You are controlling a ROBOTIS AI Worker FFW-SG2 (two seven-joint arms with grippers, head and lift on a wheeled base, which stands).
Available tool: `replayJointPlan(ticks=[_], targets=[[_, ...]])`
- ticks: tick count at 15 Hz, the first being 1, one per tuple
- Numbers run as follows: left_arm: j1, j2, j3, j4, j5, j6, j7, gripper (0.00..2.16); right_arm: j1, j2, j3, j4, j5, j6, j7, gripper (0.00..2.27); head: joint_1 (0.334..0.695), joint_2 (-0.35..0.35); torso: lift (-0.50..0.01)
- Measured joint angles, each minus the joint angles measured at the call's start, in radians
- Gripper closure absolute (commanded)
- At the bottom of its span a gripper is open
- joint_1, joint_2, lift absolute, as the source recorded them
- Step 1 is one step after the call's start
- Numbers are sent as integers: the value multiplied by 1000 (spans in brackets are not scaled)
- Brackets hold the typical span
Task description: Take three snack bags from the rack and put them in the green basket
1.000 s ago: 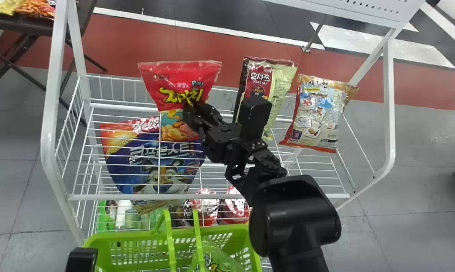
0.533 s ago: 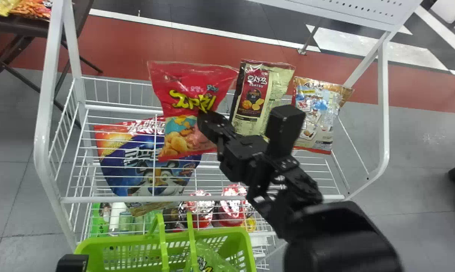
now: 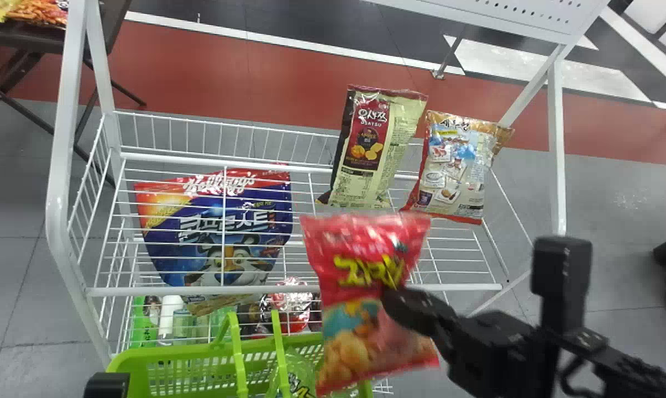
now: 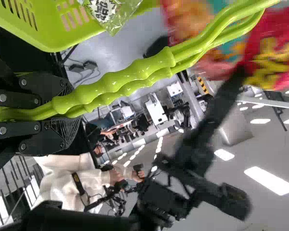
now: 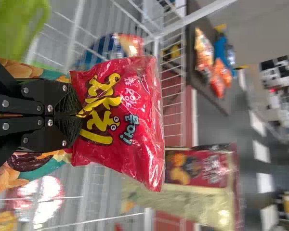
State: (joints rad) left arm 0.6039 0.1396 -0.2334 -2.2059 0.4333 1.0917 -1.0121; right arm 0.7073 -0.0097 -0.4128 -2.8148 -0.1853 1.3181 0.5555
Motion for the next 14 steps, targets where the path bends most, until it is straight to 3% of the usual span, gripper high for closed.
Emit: replayJointPlan(ticks=[2, 5, 10, 14], targets=[[0, -4, -2, 0, -4, 0, 5, 1173, 7, 0, -162, -27, -147, 196, 58, 2128, 695, -350, -7], [-3, -6, -13, 0, -15, 0, 12, 1173, 8, -6, -251, -28, -283, 240, 75, 2128, 695, -350, -7], [-3, -6, -21, -3, -22, 0, 18, 1173, 10, -46, -114, 49, -284, 243, 69, 2125, 695, -350, -7], [-3, -7, -26, -3, -26, 0, 21, 1173, 10, -90, 60, 132, -212, 243, 55, 2030, 695, -350, -7]])
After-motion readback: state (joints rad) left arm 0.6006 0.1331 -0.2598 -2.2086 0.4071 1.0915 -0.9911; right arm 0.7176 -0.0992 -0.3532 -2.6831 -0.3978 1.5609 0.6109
